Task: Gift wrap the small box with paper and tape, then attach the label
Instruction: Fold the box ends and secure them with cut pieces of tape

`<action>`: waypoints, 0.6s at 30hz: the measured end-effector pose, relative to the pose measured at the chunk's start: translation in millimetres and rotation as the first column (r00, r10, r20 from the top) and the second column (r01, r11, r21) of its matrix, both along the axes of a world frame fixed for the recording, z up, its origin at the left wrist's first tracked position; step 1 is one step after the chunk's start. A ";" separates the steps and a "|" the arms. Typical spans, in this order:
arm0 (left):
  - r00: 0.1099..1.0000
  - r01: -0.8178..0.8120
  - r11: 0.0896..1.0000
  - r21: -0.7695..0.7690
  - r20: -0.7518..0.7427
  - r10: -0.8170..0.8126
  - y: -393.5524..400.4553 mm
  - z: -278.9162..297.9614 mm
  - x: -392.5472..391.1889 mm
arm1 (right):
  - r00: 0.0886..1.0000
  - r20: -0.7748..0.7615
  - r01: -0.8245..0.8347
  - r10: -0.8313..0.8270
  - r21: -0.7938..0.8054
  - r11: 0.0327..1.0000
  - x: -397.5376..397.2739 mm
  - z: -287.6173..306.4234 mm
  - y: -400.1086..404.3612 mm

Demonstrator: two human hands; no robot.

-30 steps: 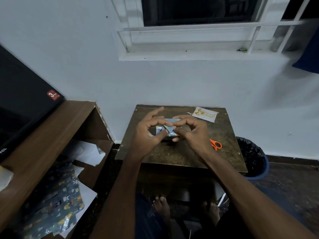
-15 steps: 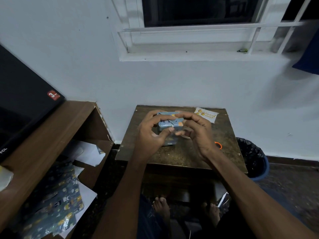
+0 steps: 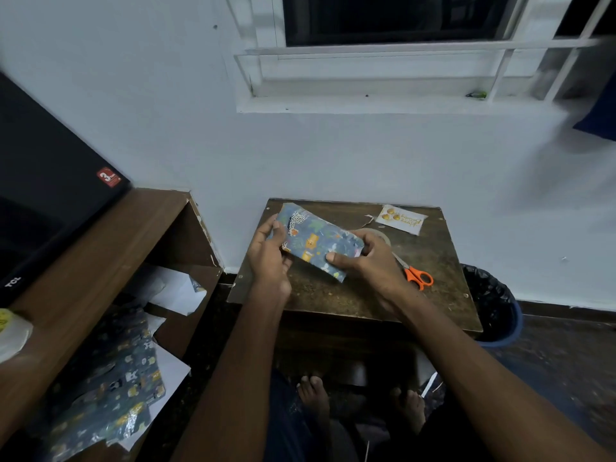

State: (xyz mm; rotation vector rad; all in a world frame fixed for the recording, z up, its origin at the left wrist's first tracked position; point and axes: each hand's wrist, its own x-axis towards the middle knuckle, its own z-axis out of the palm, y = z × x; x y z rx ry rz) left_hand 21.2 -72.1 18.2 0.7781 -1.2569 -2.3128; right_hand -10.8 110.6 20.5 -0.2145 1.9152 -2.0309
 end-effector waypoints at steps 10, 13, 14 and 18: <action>0.902 0.244 0.969 0.031 0.361 -0.239 25.2 -10.6 1.9 | 0.899 -0.380 0.194 -0.219 -0.103 0.976 1.6 4.3 -6.7; 0.895 0.260 0.965 0.006 0.374 -0.244 30.6 -11.5 3.6 | 0.872 -0.458 0.165 -0.171 -0.053 0.985 4.9 5.3 -13.5; 0.899 0.259 0.966 0.016 0.361 -0.247 31.1 -11.4 3.7 | 0.865 -0.477 0.161 -0.155 -0.028 0.987 5.2 5.1 -15.7; 0.881 0.327 0.945 0.006 0.360 -0.307 40.7 -6.9 9.1 | 0.854 -0.512 0.164 -0.087 0.107 0.981 1.5 3.2 -27.4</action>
